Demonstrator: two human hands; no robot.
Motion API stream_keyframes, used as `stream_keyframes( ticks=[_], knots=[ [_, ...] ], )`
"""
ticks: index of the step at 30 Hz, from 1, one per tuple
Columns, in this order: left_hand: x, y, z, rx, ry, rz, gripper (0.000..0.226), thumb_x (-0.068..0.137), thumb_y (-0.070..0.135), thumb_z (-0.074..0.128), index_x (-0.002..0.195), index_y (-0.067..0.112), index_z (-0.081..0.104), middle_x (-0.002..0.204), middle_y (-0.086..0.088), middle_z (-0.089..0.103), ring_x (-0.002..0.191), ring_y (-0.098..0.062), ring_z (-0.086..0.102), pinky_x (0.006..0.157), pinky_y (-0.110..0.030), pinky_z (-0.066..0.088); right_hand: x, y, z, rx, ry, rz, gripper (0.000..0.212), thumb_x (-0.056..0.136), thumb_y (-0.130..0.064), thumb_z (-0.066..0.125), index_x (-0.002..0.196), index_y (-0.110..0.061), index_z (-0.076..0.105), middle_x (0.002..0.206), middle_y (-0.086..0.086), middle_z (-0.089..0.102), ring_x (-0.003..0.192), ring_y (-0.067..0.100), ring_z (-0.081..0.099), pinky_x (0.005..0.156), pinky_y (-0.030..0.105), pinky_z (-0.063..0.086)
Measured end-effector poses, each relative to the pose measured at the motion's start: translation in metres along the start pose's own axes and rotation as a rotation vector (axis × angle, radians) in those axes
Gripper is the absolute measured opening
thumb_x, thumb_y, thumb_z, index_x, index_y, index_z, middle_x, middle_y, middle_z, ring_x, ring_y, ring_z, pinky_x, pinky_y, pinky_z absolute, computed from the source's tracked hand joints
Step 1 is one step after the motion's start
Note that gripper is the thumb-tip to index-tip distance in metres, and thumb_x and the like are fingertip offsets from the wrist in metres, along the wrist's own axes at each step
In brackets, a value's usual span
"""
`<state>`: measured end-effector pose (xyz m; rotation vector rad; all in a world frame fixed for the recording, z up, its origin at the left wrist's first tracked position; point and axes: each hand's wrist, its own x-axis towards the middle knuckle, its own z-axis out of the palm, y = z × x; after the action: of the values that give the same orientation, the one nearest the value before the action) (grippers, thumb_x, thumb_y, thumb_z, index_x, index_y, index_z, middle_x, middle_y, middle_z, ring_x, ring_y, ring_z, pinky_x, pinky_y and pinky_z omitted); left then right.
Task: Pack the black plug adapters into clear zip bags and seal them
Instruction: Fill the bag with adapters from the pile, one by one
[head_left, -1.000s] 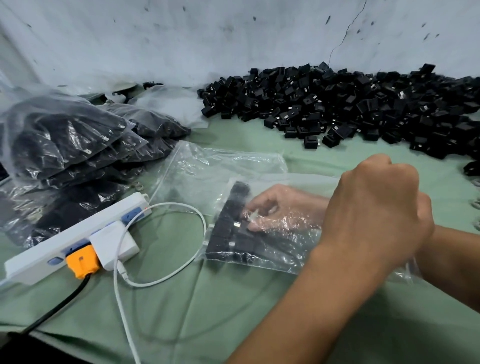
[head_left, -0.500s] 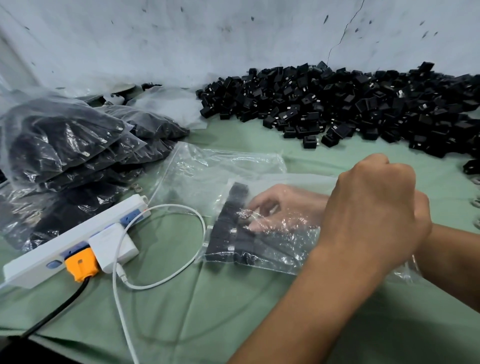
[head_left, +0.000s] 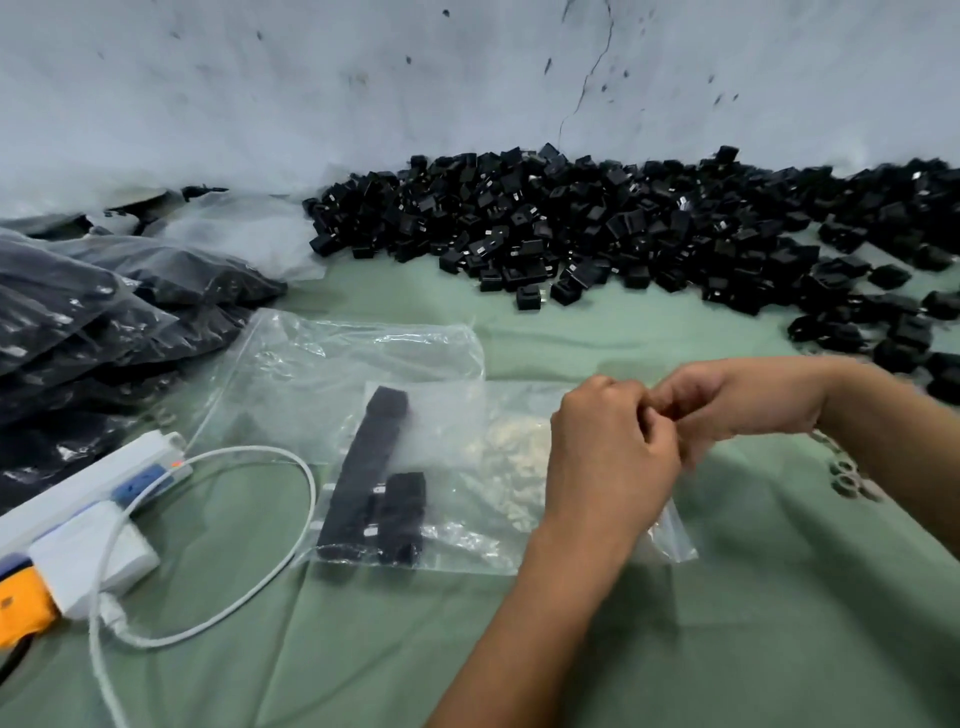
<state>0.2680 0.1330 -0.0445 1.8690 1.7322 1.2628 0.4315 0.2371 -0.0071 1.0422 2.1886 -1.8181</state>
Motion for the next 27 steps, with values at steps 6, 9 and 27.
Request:
stream_keyframes(
  ticks=[6, 9, 27],
  knots=[
    [-0.007, -0.017, 0.022, -0.011, -0.143, -0.034, 0.018, 0.083, 0.025, 0.057, 0.075, 0.018, 0.071, 0.072, 0.006, 0.066, 0.067, -0.010, 0.059, 0.063, -0.024, 0.048, 0.038, 0.016, -0.041, -0.156, 0.789, 0.090, 0.011, 0.098, -0.004, 0.063, 0.106, -0.006, 0.070, 0.093, 0.018, 0.076, 0.068, 0.019, 0.071, 0.051, 0.027, 0.052],
    [-0.009, -0.028, 0.026, -0.089, -0.156, -0.060, 0.018, 0.084, 0.027, 0.057, 0.069, 0.021, 0.066, 0.064, 0.009, 0.063, 0.063, -0.008, 0.058, 0.059, -0.018, 0.044, 0.081, 0.007, -0.051, -0.490, 0.989, 0.045, 0.030, 0.094, -0.013, 0.067, 0.124, -0.013, 0.066, 0.116, 0.012, 0.069, 0.098, 0.027, 0.067, 0.080, 0.032, 0.053],
    [-0.006, -0.042, 0.033, -0.217, -0.096, -0.216, 0.007, 0.075, 0.033, 0.063, 0.071, 0.028, 0.060, 0.059, 0.013, 0.061, 0.056, -0.005, 0.057, 0.057, -0.022, 0.048, 0.106, 0.009, -0.062, -0.719, 1.219, 0.212, 0.031, 0.088, -0.040, 0.078, 0.080, -0.012, 0.068, 0.098, 0.007, 0.065, 0.092, 0.030, 0.063, 0.077, 0.035, 0.049]
  ],
)
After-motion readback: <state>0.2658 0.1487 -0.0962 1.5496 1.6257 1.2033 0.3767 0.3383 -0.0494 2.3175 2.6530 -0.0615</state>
